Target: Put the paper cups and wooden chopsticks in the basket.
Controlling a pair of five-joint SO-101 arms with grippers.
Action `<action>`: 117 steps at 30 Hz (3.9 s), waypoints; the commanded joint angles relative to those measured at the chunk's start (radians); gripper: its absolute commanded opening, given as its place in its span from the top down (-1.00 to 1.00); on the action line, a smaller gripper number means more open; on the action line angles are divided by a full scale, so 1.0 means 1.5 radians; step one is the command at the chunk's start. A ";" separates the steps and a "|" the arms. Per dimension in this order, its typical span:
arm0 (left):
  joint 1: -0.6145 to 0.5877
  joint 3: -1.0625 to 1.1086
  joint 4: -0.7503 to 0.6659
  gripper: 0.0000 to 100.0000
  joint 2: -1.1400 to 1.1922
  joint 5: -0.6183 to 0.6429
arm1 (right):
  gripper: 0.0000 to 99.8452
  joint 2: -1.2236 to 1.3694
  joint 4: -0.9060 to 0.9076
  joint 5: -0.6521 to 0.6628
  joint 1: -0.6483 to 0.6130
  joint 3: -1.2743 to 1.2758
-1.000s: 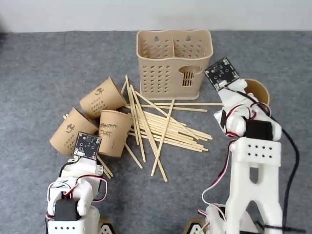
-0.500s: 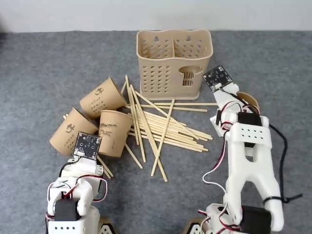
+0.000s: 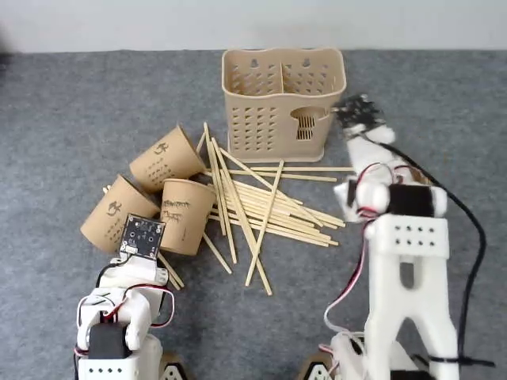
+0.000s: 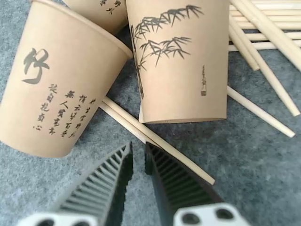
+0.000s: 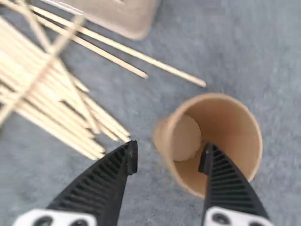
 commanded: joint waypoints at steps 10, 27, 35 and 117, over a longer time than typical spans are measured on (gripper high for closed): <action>-0.121 -0.062 -0.002 0.90 -0.011 -0.011 | 0.54 0.009 0.051 -0.054 -0.286 -0.083; -0.401 -0.111 -0.031 0.90 -0.011 -0.009 | 0.54 0.360 0.051 -0.054 -0.427 -0.347; -0.399 -0.110 -0.031 0.90 -0.011 -0.008 | 0.54 0.513 0.065 -0.054 -0.457 -0.512; -0.642 -0.072 -0.032 0.90 -0.010 -0.282 | 0.54 0.436 0.077 -0.097 -0.548 -0.404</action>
